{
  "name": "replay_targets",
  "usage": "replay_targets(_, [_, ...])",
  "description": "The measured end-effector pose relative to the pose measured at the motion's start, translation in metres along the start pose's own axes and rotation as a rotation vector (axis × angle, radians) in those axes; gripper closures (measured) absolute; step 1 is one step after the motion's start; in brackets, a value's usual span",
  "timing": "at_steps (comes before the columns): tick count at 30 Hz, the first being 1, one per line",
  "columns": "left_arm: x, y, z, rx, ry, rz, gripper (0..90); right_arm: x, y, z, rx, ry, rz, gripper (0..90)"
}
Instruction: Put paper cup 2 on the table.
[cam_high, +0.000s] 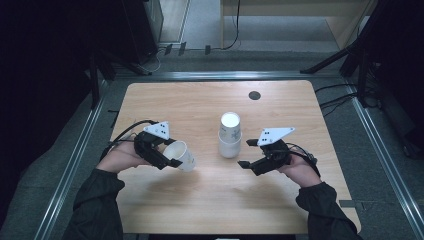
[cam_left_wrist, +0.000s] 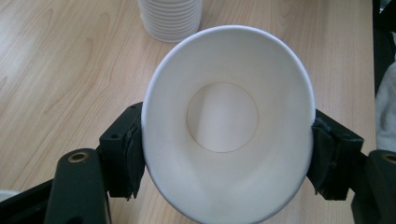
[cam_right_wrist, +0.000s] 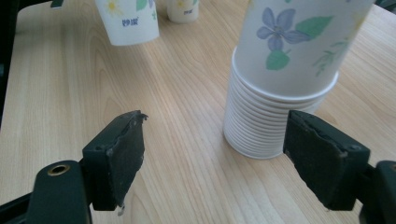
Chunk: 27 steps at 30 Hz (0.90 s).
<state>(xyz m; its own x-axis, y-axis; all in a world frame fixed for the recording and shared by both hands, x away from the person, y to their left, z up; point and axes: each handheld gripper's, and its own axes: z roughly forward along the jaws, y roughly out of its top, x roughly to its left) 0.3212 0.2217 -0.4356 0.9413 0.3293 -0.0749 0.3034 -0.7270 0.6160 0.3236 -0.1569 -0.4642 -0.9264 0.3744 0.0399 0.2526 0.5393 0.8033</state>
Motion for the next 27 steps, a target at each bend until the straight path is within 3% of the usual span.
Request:
replay_targets(4, [0.000,-0.007,-0.006,0.010,0.015,0.001,26.0,-0.002,-0.003,-0.003,0.010,-0.012,0.000,20.9])
replay_targets(11, [0.003,-0.022,-0.014,0.026,0.045,-0.036,26.0,-0.004,-0.008,-0.007,0.007,-0.013,0.021,20.9])
replay_targets(16, [0.004,-0.036,-0.019,0.068,0.089,-0.057,25.7,-0.008,-0.009,-0.005,0.016,-0.024,0.021,20.9])
replay_targets(21, [0.003,-0.048,-0.023,0.093,0.107,-0.066,25.5,-0.013,-0.010,-0.003,0.015,-0.023,0.033,20.9])
replay_targets(27, [0.007,-0.060,-0.026,0.114,0.147,-0.112,24.8,-0.019,-0.011,-0.002,0.020,-0.030,0.050,20.9])
